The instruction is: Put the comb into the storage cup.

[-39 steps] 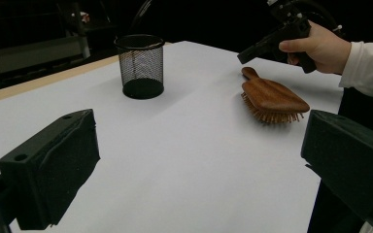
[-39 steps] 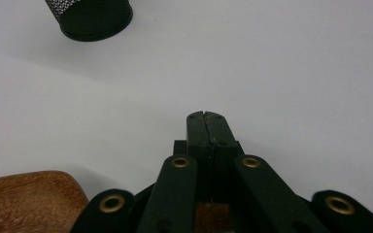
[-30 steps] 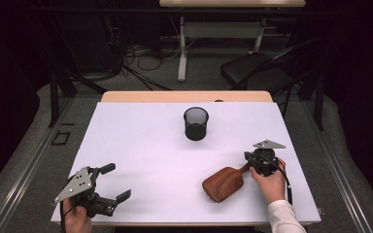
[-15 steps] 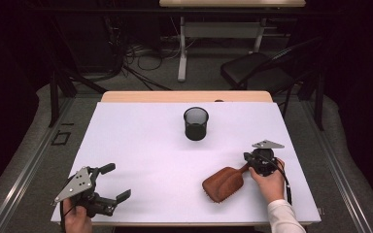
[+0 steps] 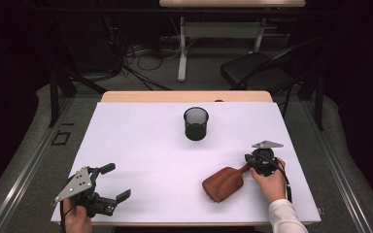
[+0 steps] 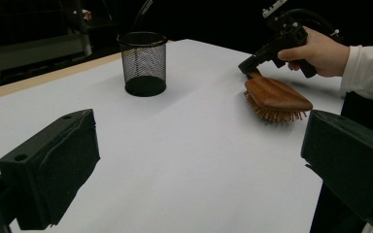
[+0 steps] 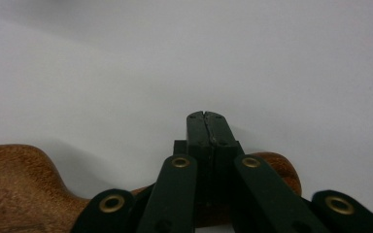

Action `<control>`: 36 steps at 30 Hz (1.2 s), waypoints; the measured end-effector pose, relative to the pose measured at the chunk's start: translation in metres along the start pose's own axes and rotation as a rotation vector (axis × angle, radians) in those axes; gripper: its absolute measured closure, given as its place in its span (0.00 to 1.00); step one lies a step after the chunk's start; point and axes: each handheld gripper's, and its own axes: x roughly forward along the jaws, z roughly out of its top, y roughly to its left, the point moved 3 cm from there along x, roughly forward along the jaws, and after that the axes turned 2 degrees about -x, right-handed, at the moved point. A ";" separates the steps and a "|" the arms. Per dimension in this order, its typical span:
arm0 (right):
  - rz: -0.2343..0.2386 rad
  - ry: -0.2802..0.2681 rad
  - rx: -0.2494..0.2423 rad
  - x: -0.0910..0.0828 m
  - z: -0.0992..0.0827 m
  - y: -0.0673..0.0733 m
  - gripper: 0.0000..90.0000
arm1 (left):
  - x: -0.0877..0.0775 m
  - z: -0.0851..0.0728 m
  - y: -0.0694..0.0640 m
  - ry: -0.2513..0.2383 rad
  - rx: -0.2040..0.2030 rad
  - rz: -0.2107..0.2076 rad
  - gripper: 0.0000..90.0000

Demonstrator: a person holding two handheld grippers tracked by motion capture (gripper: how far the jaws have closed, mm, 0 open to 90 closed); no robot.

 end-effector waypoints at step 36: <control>0.038 0.056 0.011 -0.025 -0.026 0.004 1.00 | 0.000 -0.001 0.000 0.000 0.001 -0.008 0.00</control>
